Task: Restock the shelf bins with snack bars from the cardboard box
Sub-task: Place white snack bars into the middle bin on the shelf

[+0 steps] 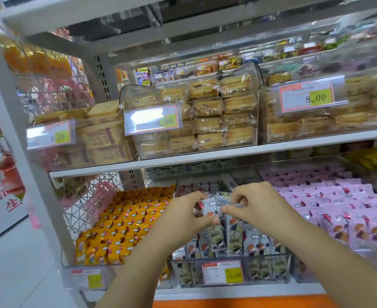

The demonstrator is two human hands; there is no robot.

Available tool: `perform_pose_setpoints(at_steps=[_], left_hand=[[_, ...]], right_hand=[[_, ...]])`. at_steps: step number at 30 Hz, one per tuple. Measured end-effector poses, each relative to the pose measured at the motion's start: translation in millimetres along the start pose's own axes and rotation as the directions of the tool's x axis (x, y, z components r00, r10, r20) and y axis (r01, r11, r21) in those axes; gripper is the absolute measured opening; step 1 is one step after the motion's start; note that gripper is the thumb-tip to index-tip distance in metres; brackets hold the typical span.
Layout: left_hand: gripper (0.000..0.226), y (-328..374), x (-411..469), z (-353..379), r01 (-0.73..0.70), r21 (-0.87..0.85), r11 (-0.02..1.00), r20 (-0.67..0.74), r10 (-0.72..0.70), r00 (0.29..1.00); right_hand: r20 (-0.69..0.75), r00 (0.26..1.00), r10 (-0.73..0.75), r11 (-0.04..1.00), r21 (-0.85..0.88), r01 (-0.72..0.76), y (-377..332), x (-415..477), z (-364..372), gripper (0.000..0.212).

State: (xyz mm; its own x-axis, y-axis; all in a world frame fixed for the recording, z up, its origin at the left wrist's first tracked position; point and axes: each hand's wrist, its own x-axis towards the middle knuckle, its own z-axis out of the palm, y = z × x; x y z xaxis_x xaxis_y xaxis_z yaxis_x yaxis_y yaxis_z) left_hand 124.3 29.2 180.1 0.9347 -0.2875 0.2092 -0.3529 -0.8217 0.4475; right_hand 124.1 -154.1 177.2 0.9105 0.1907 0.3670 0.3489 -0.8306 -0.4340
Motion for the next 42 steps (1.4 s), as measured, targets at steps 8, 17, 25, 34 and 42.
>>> perform_pose_setpoints(at_steps=[8, 17, 25, 34, 42], left_hand=[[0.050, 0, -1, 44, 0.020, 0.071, 0.997, 0.113, -0.028, 0.993], [0.036, -14, -3, 42, -0.015, 0.096, 0.995, 0.160, -0.001, 0.987], [0.047, -38, 15, 33, 0.208, 0.209, 0.956, -0.304, -0.138, 0.942], [0.047, -36, 24, 54, 0.267, 0.461, 0.846, -0.250, -0.165, 0.954], [0.031, -36, 19, 38, 0.238, -0.068, 0.969, -0.313, -0.247, 0.917]], right_hand=[[0.362, 0.931, 0.039, 0.999, -0.003, -0.040, 14, -4, 3, 0.011], [0.434, 0.899, 0.059, 0.992, 0.073, -0.100, 28, -3, 7, 0.015], [0.084, 0.969, 0.232, 0.971, -0.085, -0.225, 33, 12, 25, 0.059], [0.043, 0.967, 0.253, 0.949, -0.203, -0.239, 42, 14, 53, 0.050], [-0.027, 0.980, 0.198, 0.959, 0.214, -0.188, 22, 14, 17, 0.036]])
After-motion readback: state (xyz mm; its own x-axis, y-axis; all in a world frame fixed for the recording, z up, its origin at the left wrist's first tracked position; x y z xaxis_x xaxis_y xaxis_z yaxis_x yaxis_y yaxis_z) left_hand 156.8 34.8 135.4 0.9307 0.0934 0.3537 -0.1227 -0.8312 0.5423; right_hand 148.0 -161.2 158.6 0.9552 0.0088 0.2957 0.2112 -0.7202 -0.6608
